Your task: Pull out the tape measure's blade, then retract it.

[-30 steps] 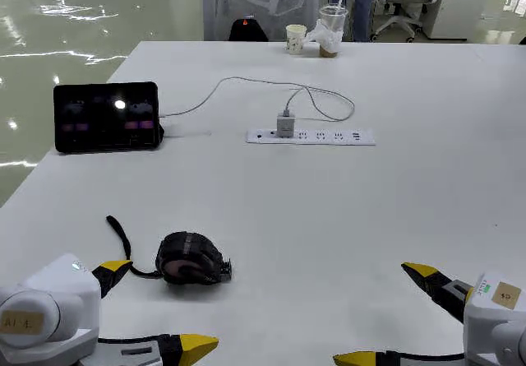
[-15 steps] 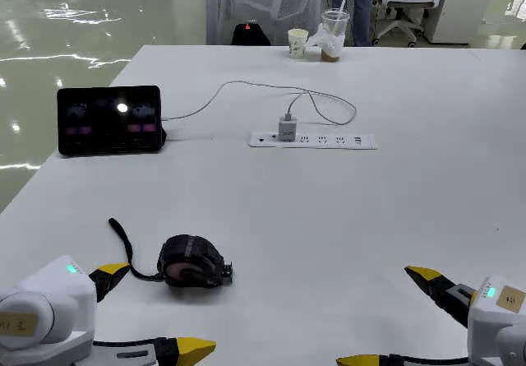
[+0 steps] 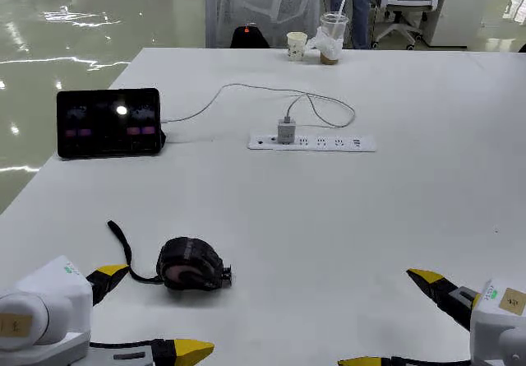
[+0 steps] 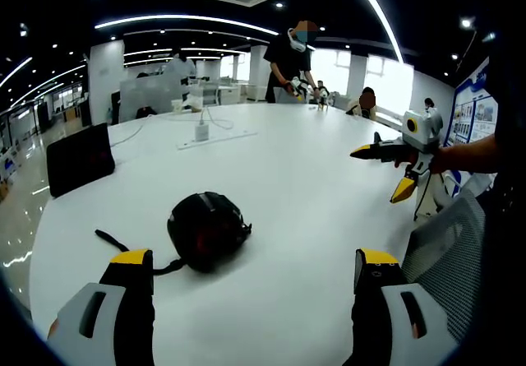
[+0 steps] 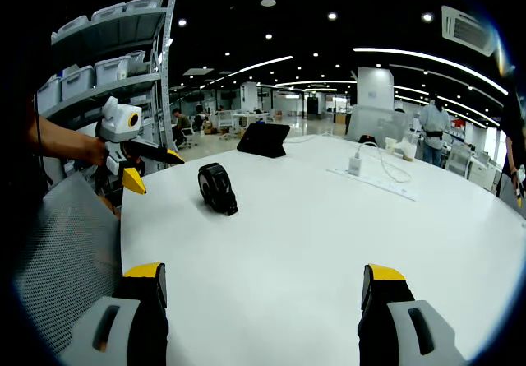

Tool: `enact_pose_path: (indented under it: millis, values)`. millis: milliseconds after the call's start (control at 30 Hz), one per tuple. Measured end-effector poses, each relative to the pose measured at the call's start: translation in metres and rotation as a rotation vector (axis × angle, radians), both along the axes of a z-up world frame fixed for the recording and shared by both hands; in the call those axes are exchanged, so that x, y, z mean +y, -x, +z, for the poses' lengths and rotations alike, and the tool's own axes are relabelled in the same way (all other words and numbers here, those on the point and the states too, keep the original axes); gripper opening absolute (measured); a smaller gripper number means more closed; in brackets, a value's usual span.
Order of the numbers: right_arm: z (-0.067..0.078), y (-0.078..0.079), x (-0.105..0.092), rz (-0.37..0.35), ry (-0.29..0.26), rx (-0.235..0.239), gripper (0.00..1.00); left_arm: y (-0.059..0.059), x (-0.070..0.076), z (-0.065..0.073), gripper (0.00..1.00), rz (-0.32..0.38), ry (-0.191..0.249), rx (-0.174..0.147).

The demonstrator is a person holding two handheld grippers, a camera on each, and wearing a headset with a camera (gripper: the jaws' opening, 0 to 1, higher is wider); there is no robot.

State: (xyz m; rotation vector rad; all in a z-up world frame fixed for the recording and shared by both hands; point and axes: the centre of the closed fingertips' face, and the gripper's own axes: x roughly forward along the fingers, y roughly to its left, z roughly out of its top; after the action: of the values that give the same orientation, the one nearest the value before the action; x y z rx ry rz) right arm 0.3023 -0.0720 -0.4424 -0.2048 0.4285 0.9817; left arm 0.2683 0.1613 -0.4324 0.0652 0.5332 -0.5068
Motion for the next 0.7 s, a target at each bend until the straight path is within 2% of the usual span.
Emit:
enact_pose_path:
  millis: [167,233,300,467,700]
  values:
    - [-0.0001,0.0001,-0.0004,-0.001,0.0,0.0,0.99,-0.0001,0.0003,0.001,0.99,0.0,0.011,-0.002]
    - [-0.0002,0.0005,-0.0006,-0.001,0.001,0.001,0.99,-0.0013,0.0027,0.001,0.99,0.004,-0.006,-0.012]
    - [-0.0001,0.0005,-0.0005,0.0,0.001,0.002,0.99,-0.0019,0.0035,0.0017,0.99,0.009,0.002,-0.013]
    - [-0.0004,0.0004,-0.0008,0.0,0.001,0.003,0.99,-0.0005,0.0021,0.0017,0.98,0.002,0.003,-0.003]
    - [-0.0003,0.0011,-0.0015,0.0,0.002,0.003,0.99,-0.0012,0.0023,0.0015,0.99,0.002,0.001,-0.005]
